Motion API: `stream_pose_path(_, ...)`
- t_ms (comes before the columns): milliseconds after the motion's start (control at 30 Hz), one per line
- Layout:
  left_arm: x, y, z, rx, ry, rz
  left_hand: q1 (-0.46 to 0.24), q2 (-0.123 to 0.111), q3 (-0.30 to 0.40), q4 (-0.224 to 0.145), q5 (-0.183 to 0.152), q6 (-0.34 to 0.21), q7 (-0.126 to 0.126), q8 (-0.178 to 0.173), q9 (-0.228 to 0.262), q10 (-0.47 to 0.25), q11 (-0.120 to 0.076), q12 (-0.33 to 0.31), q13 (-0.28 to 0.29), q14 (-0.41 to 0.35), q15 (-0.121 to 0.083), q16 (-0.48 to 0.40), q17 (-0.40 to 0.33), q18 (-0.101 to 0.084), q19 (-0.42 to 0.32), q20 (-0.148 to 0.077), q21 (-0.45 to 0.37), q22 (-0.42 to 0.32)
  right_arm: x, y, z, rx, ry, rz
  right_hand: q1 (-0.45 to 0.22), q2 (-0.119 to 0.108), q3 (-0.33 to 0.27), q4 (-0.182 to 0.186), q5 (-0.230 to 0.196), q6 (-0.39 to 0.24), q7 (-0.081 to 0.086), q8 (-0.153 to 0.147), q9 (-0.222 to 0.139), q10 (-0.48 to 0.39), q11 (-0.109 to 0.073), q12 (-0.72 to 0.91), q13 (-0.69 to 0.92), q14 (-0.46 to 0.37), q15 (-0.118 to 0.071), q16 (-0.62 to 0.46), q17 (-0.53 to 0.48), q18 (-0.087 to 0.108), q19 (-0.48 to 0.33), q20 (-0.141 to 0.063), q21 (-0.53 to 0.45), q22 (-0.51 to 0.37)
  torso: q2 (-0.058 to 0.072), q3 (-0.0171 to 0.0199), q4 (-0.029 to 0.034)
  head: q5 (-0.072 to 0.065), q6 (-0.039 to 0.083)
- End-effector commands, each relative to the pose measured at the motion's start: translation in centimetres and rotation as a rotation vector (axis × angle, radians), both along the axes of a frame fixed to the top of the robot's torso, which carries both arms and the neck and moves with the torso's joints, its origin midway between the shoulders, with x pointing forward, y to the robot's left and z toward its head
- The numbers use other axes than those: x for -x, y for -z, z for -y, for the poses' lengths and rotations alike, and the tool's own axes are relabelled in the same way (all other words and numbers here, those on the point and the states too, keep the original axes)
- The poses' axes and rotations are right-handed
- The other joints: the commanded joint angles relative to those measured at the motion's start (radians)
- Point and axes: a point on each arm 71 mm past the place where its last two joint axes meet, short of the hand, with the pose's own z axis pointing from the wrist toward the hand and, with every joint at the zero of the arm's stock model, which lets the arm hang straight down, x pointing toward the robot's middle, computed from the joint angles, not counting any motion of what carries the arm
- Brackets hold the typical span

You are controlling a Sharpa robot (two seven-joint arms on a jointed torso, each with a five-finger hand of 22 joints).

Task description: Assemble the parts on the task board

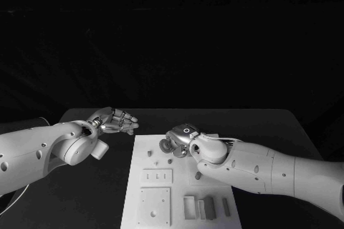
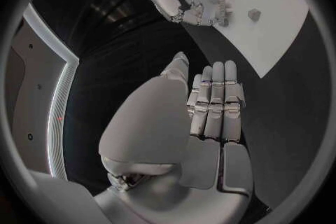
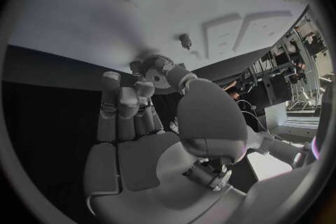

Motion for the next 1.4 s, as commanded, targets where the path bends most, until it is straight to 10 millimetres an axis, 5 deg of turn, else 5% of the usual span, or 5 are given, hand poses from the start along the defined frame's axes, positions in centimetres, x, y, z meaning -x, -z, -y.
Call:
stream_pose_path(33,0.01,-0.17,0.19,0.004,0.014,0.007,-0.006,-0.007,0.005,0.0,0.0,-0.008,0.002,-0.003,0.001,-0.005,0.001,-0.004,0.001,0.006,0.002,-0.007,0.002,0.016,0.006,-0.003,-0.006,0.002,0.05,0.16,-0.03,0.019,-0.003,-0.011,0.0,0.008,0.0,-0.008,0.002,0.078,0.021,-0.004,-0.001,-0.038,0.011,0.006,-0.001,0.004,-0.004,-0.001,0.001,0.015,-0.003,-0.006,0.001,0.018,0.0,0.0002,0.0007,-0.001,0.0)
stream_pose_path(567,-0.02,-0.15,0.21,0.003,0.014,0.006,-0.006,-0.007,0.005,0.0,0.0,-0.009,0.002,-0.003,0.002,-0.006,0.001,-0.005,0.001,0.006,0.002,-0.008,0.003,0.016,0.006,-0.003,-0.006,0.002,0.26,-0.02,-0.14,0.002,-0.01,0.0,-0.003,0.007,-0.002,-0.01,0.002,0.078,0.021,-0.004,-0.001,-0.037,0.011,0.006,-0.002,0.004,-0.004,-0.001,0.001,0.015,-0.003,-0.006,0.001,0.018,0.0,-0.0008,0.0018,-0.001,0.0)
stream_pose_path(1167,-0.02,-0.16,0.15,0.003,0.012,0.007,-0.005,-0.007,0.005,0.0,0.0,-0.009,0.002,-0.004,0.002,-0.006,0.001,-0.005,0.001,0.006,0.002,-0.008,0.003,0.016,0.006,-0.003,-0.006,0.002,0.44,-0.22,0.04,-0.031,-0.001,0.006,-0.027,-0.056,0.005,0.017,0.003,0.04,0.033,-0.026,-0.016,-0.038,0.022,0.005,-0.006,0.006,0.004,-0.004,0.0,0.015,0.005,-0.006,-0.002,0.015,0.0,-0.0005,0.0006,0.001,0.0)
stream_pose_path(1400,-0.01,-0.16,0.14,0.003,0.012,0.007,-0.005,-0.008,0.005,0.0,0.0,-0.01,0.003,-0.004,0.002,-0.006,0.001,-0.006,0.001,0.006,0.002,-0.009,0.004,0.016,0.006,-0.003,-0.006,0.002,0.47,-0.24,0.04,-0.035,-0.002,0.006,-0.027,-0.057,0.006,0.019,0.003,0.039,0.034,-0.026,-0.016,-0.038,0.022,0.005,-0.006,0.006,0.005,-0.004,0.0,0.015,0.004,-0.006,-0.002,0.015,0.0,-0.0009,0.0015,0.001,0.0)
